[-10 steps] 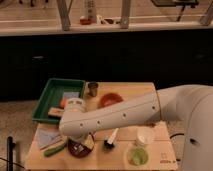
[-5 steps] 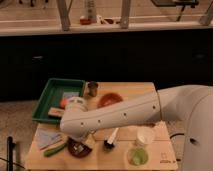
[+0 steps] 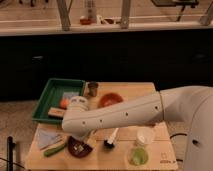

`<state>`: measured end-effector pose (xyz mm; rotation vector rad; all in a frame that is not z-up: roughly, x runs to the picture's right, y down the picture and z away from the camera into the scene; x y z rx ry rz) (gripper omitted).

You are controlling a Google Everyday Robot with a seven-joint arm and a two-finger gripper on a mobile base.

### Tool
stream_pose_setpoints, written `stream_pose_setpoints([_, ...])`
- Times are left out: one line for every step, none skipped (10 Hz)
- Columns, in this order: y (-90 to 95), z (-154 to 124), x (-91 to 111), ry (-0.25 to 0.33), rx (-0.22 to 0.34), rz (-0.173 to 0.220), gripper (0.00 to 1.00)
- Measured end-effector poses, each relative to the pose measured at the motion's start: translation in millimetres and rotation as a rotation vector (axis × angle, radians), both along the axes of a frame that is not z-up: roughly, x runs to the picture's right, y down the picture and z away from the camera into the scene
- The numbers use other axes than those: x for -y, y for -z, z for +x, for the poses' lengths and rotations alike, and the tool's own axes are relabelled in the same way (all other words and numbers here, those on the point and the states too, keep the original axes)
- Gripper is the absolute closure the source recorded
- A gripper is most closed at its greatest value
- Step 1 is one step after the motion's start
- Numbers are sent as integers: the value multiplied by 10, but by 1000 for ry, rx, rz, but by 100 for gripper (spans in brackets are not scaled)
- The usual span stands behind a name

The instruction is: Place fork in purple bowl

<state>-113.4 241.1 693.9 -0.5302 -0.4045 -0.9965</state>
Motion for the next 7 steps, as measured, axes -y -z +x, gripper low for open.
stream_pose_setpoints([-3,12,5,-1,-1,-1,20])
stream_pose_setpoints([-9,29,16,-3,-2,-2,20])
stream_pose_setpoints([-9,32,29,-3,-1,-2,20])
stream_pose_setpoints([-12,38,38,-2,-1,-3,20])
stream_pose_setpoints([-16,56,50,-1,-3,-4,20])
stream_pose_setpoints([-19,70,61,0,-5,-6,20])
stream_pose_setpoints([-21,72,71,2,-4,-8,20])
